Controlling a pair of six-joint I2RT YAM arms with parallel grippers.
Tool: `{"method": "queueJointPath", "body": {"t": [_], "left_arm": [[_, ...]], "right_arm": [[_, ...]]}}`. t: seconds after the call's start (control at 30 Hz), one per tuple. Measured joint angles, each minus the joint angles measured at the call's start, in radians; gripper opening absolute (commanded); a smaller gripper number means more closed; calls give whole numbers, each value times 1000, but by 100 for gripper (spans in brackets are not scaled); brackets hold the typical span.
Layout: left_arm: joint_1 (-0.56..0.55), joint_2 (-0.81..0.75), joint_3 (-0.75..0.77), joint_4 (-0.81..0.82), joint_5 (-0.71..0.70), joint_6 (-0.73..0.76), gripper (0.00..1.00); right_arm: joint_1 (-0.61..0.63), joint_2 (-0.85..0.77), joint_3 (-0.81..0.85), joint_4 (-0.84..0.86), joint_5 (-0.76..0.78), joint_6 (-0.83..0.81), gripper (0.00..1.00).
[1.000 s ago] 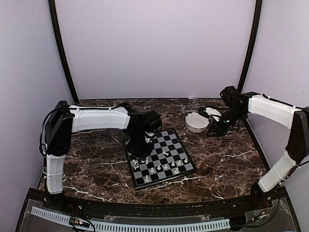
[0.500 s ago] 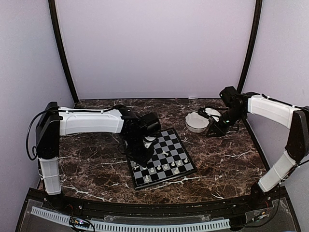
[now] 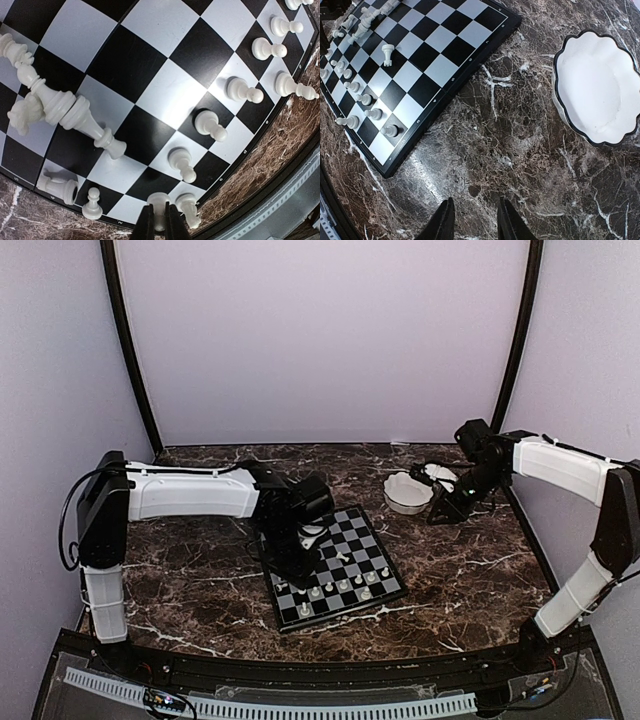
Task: Set up the chess pieces on the board
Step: Place the pawn on b2.
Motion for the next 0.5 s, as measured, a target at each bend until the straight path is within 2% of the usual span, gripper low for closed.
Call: {"method": "queueJointPath", "body": {"t": [0.5], "left_arm": [[-5, 40, 0, 0, 8, 0, 0]], "right_arm": [[0, 0, -2, 0, 0, 0, 31]]}}
